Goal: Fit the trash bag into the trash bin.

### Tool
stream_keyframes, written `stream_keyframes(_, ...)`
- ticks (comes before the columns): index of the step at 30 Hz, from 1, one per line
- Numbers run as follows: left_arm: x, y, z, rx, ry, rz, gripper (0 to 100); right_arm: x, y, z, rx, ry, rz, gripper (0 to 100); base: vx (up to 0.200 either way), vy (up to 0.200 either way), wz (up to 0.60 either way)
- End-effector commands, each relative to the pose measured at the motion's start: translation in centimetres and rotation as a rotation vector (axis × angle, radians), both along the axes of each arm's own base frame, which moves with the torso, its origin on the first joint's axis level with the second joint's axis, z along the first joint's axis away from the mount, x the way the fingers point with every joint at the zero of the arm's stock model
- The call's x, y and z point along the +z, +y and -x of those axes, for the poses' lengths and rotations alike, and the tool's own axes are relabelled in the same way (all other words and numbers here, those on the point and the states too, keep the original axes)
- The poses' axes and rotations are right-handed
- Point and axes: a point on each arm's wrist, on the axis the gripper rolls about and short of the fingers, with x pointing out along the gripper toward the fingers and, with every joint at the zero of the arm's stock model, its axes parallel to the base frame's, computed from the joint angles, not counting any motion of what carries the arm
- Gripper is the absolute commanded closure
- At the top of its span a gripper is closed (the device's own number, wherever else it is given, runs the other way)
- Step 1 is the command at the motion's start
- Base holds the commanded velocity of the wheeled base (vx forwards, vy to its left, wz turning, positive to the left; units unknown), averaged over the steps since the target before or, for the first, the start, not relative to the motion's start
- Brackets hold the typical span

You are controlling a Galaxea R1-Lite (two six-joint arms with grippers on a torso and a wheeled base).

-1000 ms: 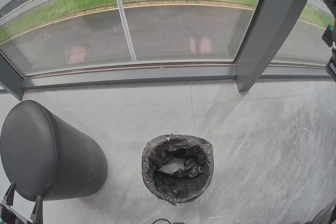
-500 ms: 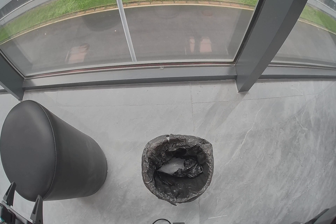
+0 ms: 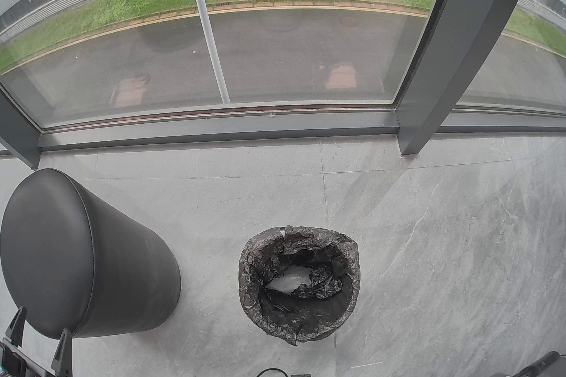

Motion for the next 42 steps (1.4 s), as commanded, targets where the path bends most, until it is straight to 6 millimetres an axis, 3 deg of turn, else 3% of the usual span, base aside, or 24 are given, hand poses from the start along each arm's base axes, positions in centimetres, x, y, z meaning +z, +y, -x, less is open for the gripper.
stream_keyframes(1, -0.5, 0.0, 0.0, 0.0, 0.001, 0.001, 0, -6.5, 1.8, 11.6, 0.0, -0.443, 0.057, 100, 0.0, 0.0, 0.0)
stream_keyframes(3, -0.5, 0.0, 0.0, 0.0, 0.001, 0.001, 0, -8.6, 1.9, 12.1, -0.001, -0.49, 0.064, 100, 0.0, 0.0, 0.0)
stream_keyframes(10, -0.5, 0.0, 0.0, 0.0, 0.001, 0.001, 0, -11.6, 1.6, 11.6, 0.008, -0.563, 0.07, 100, 0.0, 0.0, 0.0)
stream_keyframes(13, -0.5, 0.0, 0.0, 0.0, 0.001, 0.001, 0, -11.7, 1.3, 11.6, 0.021, -0.578, 0.053, 100, 0.0, 0.0, 0.0)
stream_keyframes(18, -0.5, 0.0, 0.0, 0.0, 0.001, 0.001, 0, -12.6, -1.3, 11.6, 0.109, -0.576, 0.02, 100, 0.0, 0.0, 0.0)
stream_keyframes(24, -0.5, 0.0, 0.0, 0.0, 0.001, 0.001, 0, -14.3, -2.0, 11.4, 0.119, -0.57, 0.01, 100, 0.0, 0.0, 0.0)
stream_keyframes(29, -0.5, 0.0, 0.0, 0.0, 0.002, 0.001, 0, -14.4, -1.9, 11.4, 0.131, -0.58, -0.015, 100, 0.0, 0.0, 0.0)
stream_keyframes(42, -0.5, 0.0, 0.0, 0.0, 0.001, 0.001, 0, -15.1, -1.9, 7.3, 0.136, -0.445, -0.088, 100, 0.0, 0.0, 0.0)
